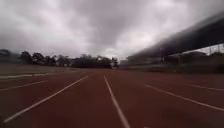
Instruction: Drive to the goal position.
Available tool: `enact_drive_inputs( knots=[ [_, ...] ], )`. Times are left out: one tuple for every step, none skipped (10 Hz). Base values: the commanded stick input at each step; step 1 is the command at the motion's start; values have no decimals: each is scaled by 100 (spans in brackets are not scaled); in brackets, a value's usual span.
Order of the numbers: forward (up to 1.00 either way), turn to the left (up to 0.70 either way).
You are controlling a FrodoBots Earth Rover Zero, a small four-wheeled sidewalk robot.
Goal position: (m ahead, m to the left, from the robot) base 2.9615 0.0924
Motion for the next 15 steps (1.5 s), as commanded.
enact_drive_inputs(
  knots=[
    [70,0],
    [70,0],
    [70,0],
    [70,0],
    [70,0],
    [70,0],
    [70,0],
    [70,0],
    [70,0],
    [70,0],
    [70,0],
    [70,0],
    [70,0],
    [70,0],
    [70,0]
  ],
)
